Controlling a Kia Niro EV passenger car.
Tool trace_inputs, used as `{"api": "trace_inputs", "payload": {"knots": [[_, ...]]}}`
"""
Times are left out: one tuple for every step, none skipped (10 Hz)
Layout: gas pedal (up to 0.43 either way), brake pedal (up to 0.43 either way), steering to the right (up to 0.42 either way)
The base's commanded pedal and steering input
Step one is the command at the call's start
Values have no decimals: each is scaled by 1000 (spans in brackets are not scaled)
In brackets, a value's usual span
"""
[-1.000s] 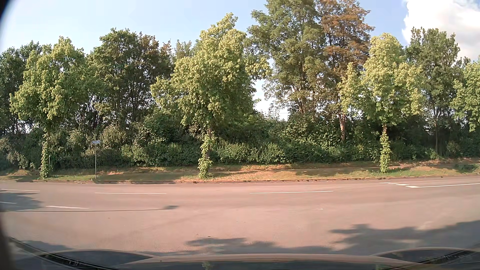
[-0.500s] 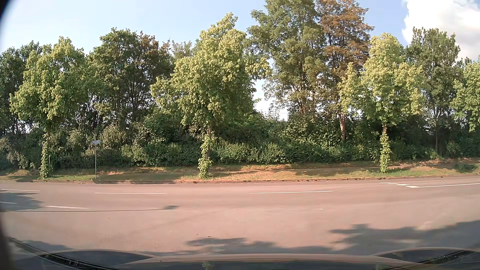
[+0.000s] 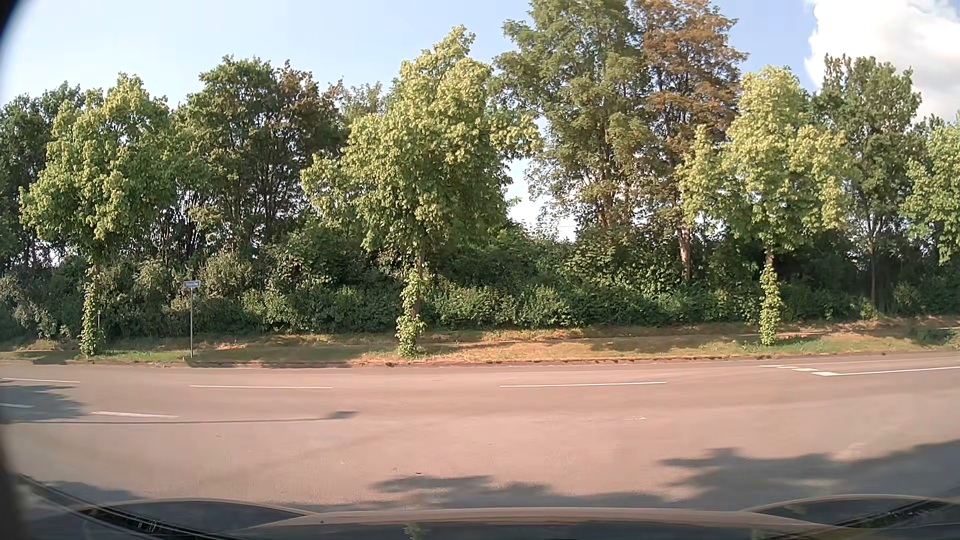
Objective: Follow the waypoints while adhering to traffic rules and regulations
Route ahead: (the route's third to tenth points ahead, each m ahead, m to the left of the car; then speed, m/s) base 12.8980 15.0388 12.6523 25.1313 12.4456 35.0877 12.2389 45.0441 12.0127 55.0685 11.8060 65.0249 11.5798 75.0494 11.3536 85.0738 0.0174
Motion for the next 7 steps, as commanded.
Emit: {"api": "trace_inputs", "payload": {"knots": [[0, 213, 5], [0, 220, 5], [0, 213, 5], [0, 213, 5], [0, 213, 5], [0, 201, 5], [0, 189, 5]]}}
